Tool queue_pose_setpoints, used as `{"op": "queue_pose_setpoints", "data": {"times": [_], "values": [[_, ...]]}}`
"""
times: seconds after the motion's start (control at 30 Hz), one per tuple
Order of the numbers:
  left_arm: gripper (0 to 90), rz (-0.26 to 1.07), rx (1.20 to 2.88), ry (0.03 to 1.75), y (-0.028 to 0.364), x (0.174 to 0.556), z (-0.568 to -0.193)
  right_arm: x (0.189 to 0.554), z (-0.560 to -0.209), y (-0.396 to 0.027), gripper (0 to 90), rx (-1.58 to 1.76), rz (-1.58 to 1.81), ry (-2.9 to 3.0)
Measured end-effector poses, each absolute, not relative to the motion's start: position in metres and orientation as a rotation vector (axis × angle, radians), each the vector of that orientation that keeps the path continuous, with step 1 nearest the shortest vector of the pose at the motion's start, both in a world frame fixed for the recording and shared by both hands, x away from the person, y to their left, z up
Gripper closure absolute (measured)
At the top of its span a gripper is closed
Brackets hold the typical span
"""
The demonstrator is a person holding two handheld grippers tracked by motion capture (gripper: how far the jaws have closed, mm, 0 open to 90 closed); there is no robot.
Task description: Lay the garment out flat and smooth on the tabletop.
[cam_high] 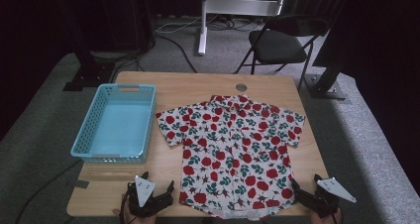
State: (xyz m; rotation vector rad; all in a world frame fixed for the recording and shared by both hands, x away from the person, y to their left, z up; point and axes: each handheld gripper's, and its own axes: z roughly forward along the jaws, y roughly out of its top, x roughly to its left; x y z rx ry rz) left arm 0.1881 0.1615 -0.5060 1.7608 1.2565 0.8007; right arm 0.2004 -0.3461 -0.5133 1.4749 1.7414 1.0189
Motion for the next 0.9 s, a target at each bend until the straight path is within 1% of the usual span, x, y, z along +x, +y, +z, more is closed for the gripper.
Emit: {"op": "queue_pose_setpoints", "data": {"times": [0.13, 0.17, 0.27, 0.5, 0.9], "values": [[11.9, 0.796, 1.705, 1.251, 0.164, 0.186, -0.511, 0.2, -0.513, -0.346, 13.4, 1.475, 1.019, 1.741], [11.9, 0.794, 1.705, 1.251, 0.164, 0.186, -0.512, 0.2, -0.513, -0.346, 13.4, 1.475, 1.019, 1.741], [11.9, 0.843, 1.758, 1.255, 0.162, 0.187, -0.516, 0.2, -0.513, -0.346, 13.4, 1.473, 1.019, 1.742], [11.9, 0.809, 1.746, 1.27, 0.163, 0.188, -0.516, 0.201, -0.514, -0.346, 13.2, 1.473, 1.017, 1.74], [12.1, 0.82, 1.739, 1.257, 0.162, 0.186, -0.518, 0.201, -0.514, -0.346, 13.0, 1.474, 1.017, 1.737]]}}
